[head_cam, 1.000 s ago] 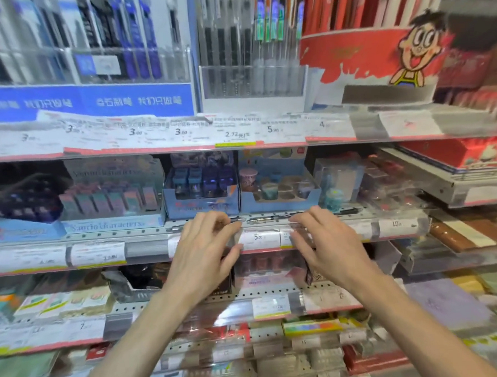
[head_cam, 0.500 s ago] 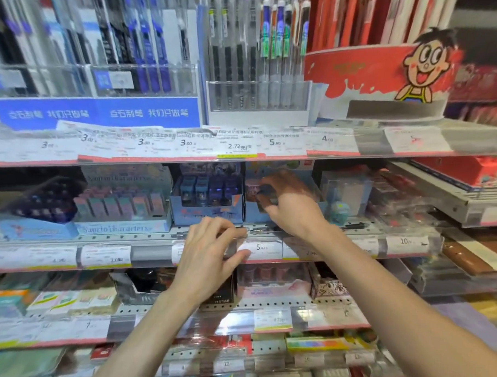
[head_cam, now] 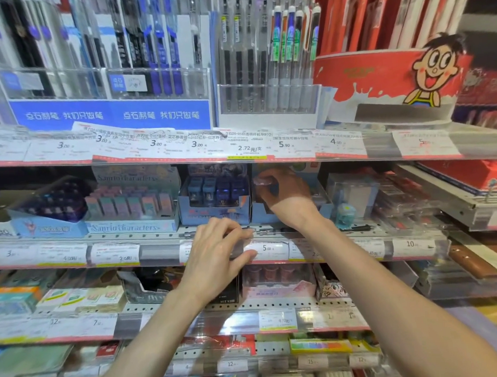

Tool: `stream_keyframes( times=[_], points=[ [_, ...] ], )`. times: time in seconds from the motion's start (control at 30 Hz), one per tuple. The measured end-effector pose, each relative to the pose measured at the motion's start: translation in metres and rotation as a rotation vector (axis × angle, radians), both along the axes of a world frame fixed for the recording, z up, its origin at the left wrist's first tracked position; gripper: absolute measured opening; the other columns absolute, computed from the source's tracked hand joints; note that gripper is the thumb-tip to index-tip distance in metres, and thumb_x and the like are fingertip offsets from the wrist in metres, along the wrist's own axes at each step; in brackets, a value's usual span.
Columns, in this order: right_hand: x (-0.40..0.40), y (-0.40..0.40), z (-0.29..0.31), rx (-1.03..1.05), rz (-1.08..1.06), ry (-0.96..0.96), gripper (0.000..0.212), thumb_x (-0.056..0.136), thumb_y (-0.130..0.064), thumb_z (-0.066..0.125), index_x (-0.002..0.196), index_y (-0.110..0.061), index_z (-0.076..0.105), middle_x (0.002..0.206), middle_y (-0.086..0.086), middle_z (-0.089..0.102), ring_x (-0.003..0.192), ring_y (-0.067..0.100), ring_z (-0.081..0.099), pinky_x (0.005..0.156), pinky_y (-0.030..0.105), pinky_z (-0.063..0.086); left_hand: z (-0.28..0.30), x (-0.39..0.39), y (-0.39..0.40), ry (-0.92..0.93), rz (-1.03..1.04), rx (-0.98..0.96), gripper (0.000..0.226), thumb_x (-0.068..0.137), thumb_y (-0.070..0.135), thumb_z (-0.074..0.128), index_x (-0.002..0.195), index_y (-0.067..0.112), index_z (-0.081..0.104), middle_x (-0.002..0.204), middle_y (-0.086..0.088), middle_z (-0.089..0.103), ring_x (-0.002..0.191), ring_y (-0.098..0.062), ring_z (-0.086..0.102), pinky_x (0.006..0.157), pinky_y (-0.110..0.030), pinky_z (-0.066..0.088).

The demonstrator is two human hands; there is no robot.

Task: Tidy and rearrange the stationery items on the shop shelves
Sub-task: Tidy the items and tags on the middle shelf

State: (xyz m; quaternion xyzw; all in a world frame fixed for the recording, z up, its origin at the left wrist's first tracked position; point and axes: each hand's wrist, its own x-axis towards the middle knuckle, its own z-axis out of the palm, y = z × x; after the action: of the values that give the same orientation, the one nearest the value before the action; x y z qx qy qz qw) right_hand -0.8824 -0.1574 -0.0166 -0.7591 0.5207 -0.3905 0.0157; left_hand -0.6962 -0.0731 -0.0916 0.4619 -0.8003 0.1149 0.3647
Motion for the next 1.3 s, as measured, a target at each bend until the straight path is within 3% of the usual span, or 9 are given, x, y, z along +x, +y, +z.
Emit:
stream_keyframes(
  times=[0.13, 0.27, 0.43, 0.6, 0.73, 0.9, 1.03, 1.13, 1.3],
  points=[
    [-0.011, 0.027, 0.003, -0.11, 0.082, -0.16, 0.018, 0.089, -0.023, 0.062, 0.106, -0.027, 0.067, 0.108, -0.01, 0.069, 0.1, 0.011, 0.065, 0.086, 0.04, 0.054, -0.004, 0.001, 0.0, 0.011, -0.012, -0.045, 0.038, 0.082, 0.043, 0.076, 0.113, 0.022, 0.068, 0.105, 0.007, 0.057, 0.097, -0.017, 0.051, 0.083, -0.031, 0.034],
    [-0.028, 0.073, 0.004, -0.131, 0.102, -0.158, 0.021, 0.089, -0.023, 0.065, 0.109, -0.025, 0.069, 0.107, -0.013, 0.066, 0.101, 0.002, 0.06, 0.088, 0.031, 0.053, -0.007, 0.0, 0.0, 0.029, -0.022, -0.074, 0.04, 0.081, 0.04, 0.078, 0.113, 0.018, 0.069, 0.105, 0.003, 0.06, 0.099, -0.02, 0.052, 0.086, -0.034, 0.037],
    [-0.052, 0.124, -0.014, -0.145, 0.184, -0.143, 0.016, 0.091, -0.017, 0.07, 0.106, -0.015, 0.065, 0.107, -0.006, 0.063, 0.1, 0.011, 0.062, 0.084, 0.032, 0.051, -0.009, 0.0, -0.001, 0.026, -0.012, -0.088, 0.042, 0.079, 0.039, 0.079, 0.113, 0.015, 0.069, 0.106, -0.001, 0.06, 0.1, -0.023, 0.052, 0.086, -0.034, 0.036],
    [-0.069, 0.162, -0.068, -0.113, 0.216, -0.086, 0.017, 0.09, -0.015, 0.07, 0.106, -0.012, 0.065, 0.11, -0.005, 0.063, 0.101, 0.013, 0.062, 0.08, 0.032, 0.052, -0.011, -0.002, 0.0, 0.045, -0.004, -0.088, 0.044, 0.077, 0.04, 0.081, 0.113, 0.015, 0.07, 0.106, -0.002, 0.061, 0.101, -0.023, 0.052, 0.087, -0.031, 0.032],
    [-0.079, 0.16, -0.131, -0.037, 0.123, -0.027, 0.019, 0.092, -0.021, 0.067, 0.111, -0.017, 0.064, 0.12, -0.007, 0.059, 0.102, 0.013, 0.062, 0.076, 0.039, 0.053, -0.012, -0.003, 0.001, 0.043, 0.0, -0.087, 0.045, 0.077, 0.04, 0.081, 0.113, 0.015, 0.069, 0.106, -0.003, 0.061, 0.101, -0.023, 0.052, 0.087, -0.034, 0.034],
    [-0.072, 0.141, -0.176, -0.094, -0.081, -0.04, 0.025, 0.092, -0.016, 0.068, 0.117, -0.015, 0.066, 0.13, -0.001, 0.06, 0.106, 0.017, 0.065, 0.073, 0.041, 0.058, -0.013, -0.003, 0.001, 0.062, 0.002, -0.085, 0.045, 0.077, 0.04, 0.081, 0.112, 0.016, 0.069, 0.107, -0.003, 0.061, 0.101, -0.025, 0.053, 0.086, -0.037, 0.036],
    [-0.06, 0.124, -0.179, -0.13, -0.176, -0.054, 0.023, 0.093, -0.016, 0.067, 0.116, -0.016, 0.066, 0.125, -0.003, 0.061, 0.089, 0.016, 0.067, 0.058, 0.036, 0.056, -0.014, -0.004, 0.002, 0.066, 0.008, -0.085, 0.045, 0.078, 0.041, 0.08, 0.113, 0.016, 0.069, 0.107, -0.003, 0.061, 0.102, -0.025, 0.053, 0.087, -0.037, 0.036],
    [-0.061, 0.112, -0.178, -0.136, -0.233, 0.012, 0.015, 0.095, -0.02, 0.066, 0.108, -0.015, 0.067, 0.108, -0.002, 0.062, 0.071, 0.021, 0.064, 0.048, 0.032, 0.046, -0.013, -0.004, 0.003, 0.064, 0.01, -0.078, 0.045, 0.078, 0.042, 0.079, 0.114, 0.016, 0.069, 0.108, -0.003, 0.061, 0.102, -0.025, 0.052, 0.088, -0.038, 0.036],
    [-0.073, 0.095, -0.176, -0.132, -0.28, 0.068, 0.011, 0.095, -0.023, 0.063, 0.096, -0.013, 0.067, 0.093, 0.003, 0.065, 0.079, 0.026, 0.06, 0.07, 0.036, 0.046, -0.013, -0.005, 0.003, 0.063, 0.02, -0.072, 0.046, 0.079, 0.042, 0.078, 0.115, 0.016, 0.068, 0.109, -0.003, 0.061, 0.103, -0.024, 0.051, 0.088, -0.036, 0.035]
  ],
)
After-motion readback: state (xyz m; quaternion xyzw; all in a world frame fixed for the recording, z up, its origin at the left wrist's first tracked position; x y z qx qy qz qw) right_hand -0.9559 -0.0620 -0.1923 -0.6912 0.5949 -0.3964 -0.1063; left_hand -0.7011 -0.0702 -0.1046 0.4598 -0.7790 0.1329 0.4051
